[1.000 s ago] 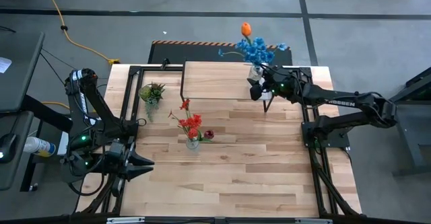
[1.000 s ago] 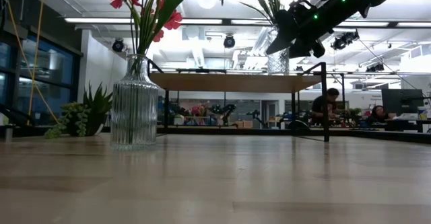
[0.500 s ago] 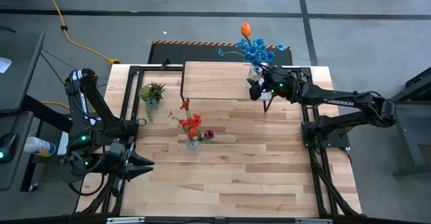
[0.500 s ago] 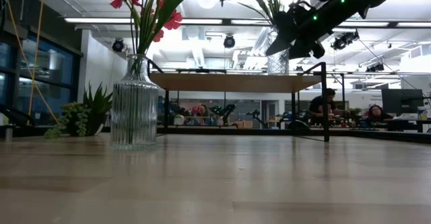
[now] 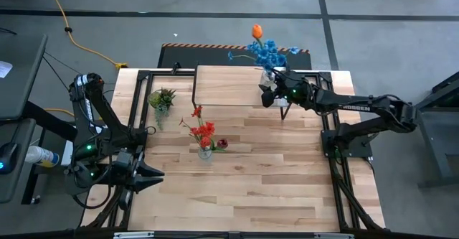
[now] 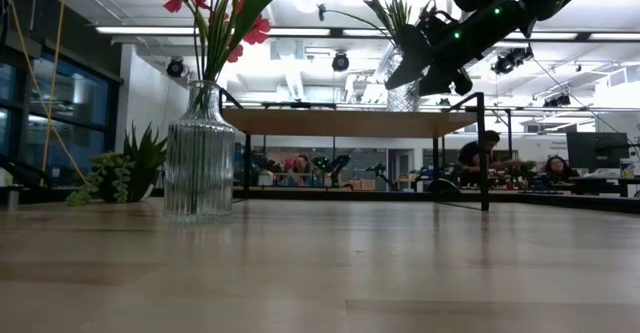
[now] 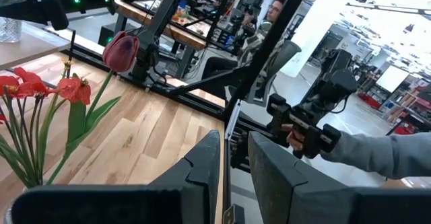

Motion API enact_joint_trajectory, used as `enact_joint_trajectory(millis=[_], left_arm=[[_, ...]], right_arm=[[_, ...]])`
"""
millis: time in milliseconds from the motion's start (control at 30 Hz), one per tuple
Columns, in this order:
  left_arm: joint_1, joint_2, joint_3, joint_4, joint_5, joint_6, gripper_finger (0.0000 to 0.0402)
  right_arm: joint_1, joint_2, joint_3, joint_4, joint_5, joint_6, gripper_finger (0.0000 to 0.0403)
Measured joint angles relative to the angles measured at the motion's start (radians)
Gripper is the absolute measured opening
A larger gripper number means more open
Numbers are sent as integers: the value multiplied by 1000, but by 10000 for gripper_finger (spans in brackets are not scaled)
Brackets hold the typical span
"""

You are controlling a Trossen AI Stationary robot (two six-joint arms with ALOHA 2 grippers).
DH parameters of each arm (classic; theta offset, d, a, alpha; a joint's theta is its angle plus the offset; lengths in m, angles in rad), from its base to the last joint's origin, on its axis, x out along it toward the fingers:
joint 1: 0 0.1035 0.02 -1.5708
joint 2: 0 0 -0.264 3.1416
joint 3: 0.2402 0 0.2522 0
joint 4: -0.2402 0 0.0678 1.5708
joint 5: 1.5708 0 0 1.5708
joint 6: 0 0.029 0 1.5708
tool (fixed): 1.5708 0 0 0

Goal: Pick and place flowers into a vace then onto a shelf
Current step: Put the right transparent vase with flowers on the shelf

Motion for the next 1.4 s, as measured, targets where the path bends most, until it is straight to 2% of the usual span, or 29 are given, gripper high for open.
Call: enact_joint_trajectory(millis=[200, 1400], left_arm=[[0, 0, 0, -1, 0, 0, 113], [0, 0, 0, -1, 1, 1, 113]], right_arm=[[0, 0, 2, -12, -12, 11, 267], [0, 3, -2, -93, -53, 1, 271]])
